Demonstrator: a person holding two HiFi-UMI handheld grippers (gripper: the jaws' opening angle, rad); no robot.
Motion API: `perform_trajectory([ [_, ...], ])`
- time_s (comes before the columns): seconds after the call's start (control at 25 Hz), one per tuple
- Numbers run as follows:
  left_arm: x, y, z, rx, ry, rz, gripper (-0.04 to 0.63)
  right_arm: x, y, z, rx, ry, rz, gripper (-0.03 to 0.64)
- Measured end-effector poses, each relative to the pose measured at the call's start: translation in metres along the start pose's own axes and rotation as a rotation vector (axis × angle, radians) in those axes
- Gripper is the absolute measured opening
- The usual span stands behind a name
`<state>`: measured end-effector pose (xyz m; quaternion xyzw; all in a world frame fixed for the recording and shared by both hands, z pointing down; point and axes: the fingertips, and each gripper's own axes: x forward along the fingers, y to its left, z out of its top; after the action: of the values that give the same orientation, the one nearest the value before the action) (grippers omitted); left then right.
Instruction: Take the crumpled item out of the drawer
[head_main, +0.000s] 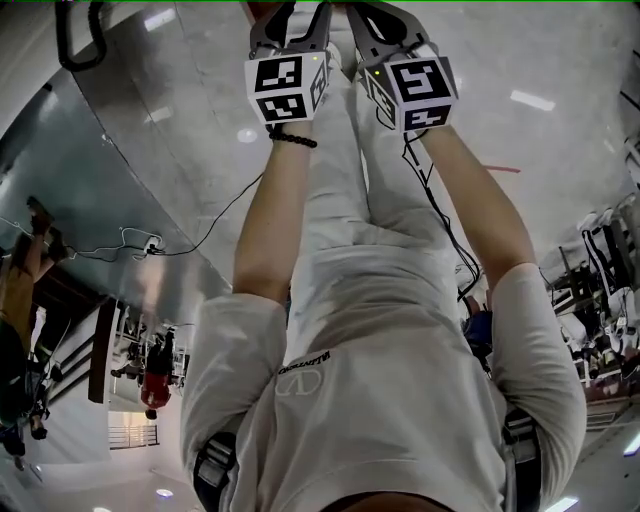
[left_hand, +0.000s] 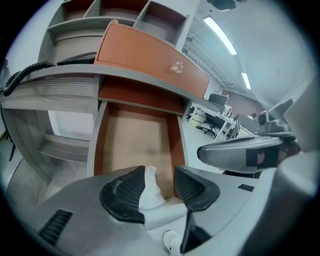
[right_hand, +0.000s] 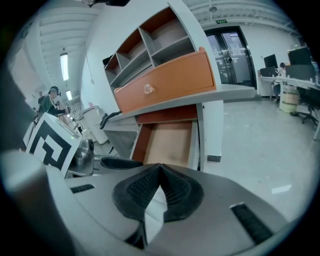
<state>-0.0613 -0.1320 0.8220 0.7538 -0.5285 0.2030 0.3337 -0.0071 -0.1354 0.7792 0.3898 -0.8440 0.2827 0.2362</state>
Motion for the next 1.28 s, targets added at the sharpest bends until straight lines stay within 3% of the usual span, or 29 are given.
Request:
perform_trajectory([
  [0.6,0.034,0.008,-0.014,0.041,0.048,0.023,0.184,0.007,-0.012,-0.020,0.023,-0.001,-0.036,0.000],
  [0.88,0.048,0.008,-0.026,0.051,0.102,0.017,0.225,0.008,-0.013,-0.029,0.041,0.000,-0.040,0.000],
  [1.28,0.057,0.012,-0.032,0.073,0.161,0.065,0.225,0.007,-0.015,-0.034,0.055,0.001,-0.037,0.000],
])
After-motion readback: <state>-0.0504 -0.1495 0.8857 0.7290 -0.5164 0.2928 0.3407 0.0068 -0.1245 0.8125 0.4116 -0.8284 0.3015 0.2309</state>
